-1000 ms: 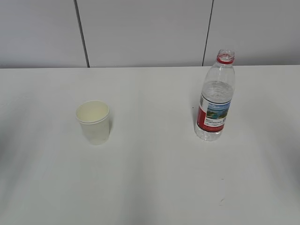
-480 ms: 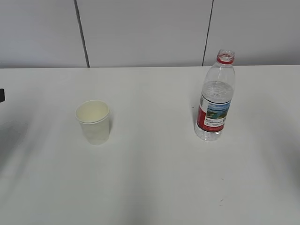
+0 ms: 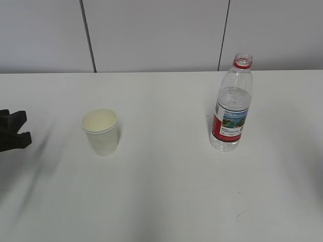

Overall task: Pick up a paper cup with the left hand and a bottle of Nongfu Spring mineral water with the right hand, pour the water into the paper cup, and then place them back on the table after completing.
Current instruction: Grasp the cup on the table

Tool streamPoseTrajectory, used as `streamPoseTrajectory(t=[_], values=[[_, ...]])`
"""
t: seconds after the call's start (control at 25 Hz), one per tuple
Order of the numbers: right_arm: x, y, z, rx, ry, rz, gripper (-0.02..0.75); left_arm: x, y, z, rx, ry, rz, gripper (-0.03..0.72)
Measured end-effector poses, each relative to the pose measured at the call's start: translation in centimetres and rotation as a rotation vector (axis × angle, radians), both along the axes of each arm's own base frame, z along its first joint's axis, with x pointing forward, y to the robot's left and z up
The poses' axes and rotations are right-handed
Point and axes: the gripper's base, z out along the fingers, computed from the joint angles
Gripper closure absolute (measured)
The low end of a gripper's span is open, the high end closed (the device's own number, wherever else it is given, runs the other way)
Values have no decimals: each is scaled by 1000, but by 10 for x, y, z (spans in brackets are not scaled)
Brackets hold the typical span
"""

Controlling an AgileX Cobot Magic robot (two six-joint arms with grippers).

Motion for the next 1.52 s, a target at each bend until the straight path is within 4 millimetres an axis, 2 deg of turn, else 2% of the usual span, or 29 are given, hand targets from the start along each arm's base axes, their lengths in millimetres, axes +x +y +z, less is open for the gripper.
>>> streamPoseTrajectory(t=[0.16, 0.36, 0.6, 0.68, 0.8, 0.92, 1.0, 1.28, 1.52], values=[[1, 0, 2, 0, -22, 1, 166, -11, -5, -12, -22, -19, -57, 450], [7, 0, -1, -1, -6, 2, 166, -23, -11, -29, -16, 58, -135, 450], [17, 1, 1, 0, -43, 7, 166, -26, -17, -34, -9, 81, -204, 433], [20, 1, 2, 0, -64, 9, 166, -27, -18, -34, -8, 81, -215, 386], [23, 1, 4, 1, -88, 11, 166, -27, -21, -35, -3, 83, -257, 239], [24, 2, 5, 1, -109, 13, 166, -22, -23, -38, 1, 88, -292, 88], [24, 2, 6, 3, -119, 12, 166, -17, -24, -43, 1, 99, -302, 55], [25, 2, 8, 4, -141, 14, 166, 2, -31, -57, 5, 116, -361, 40], [26, 2, 12, 4, -185, 17, 166, 23, -57, -65, 5, 90, -411, 42]])
